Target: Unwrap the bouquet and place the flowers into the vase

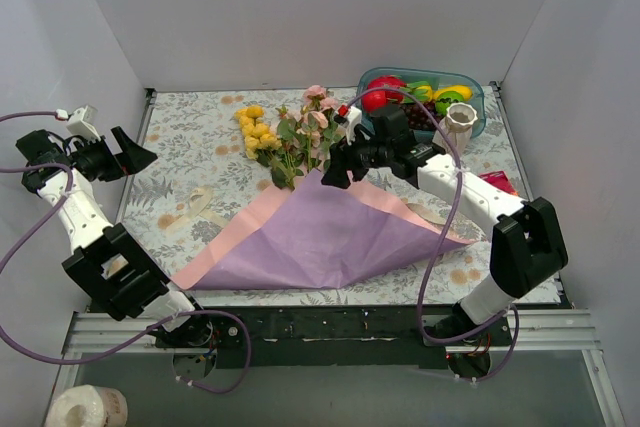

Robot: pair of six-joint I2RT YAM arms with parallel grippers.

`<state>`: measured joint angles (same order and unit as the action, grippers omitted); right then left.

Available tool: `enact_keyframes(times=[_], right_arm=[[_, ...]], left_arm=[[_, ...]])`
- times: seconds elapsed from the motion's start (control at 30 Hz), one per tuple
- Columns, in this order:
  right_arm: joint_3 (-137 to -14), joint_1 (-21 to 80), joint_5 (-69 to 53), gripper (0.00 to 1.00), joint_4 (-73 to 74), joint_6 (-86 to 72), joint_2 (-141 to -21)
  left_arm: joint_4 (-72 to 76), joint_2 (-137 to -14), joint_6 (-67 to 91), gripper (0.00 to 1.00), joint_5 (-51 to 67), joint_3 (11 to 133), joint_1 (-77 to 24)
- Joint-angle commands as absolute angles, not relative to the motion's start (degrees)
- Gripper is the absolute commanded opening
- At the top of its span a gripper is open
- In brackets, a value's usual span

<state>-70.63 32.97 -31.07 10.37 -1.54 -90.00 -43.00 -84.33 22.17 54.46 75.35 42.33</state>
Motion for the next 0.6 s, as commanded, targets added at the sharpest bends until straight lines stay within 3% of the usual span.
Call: enact_keyframes(times=[0.0, 0.33, 0.57], right_arm=[[-69.8, 33.0, -26.8, 0.74, 11.3, -0.2, -93.5], [-78.7, 31.1, -24.4, 0.76, 14.2, 3.6, -107.5], [-80.9, 30.8, -28.0, 0.69, 13.6, 3.1, -112.3]], left_arm=[[-42.7, -80.9, 22.3, 0.98, 56.0, 75.4, 42.5], [-43.2, -80.8, 21.5, 0.98, 56.1, 75.3, 42.5], [-43.2, -82.4, 20.8, 0.98, 55.6, 76.0, 42.5]])
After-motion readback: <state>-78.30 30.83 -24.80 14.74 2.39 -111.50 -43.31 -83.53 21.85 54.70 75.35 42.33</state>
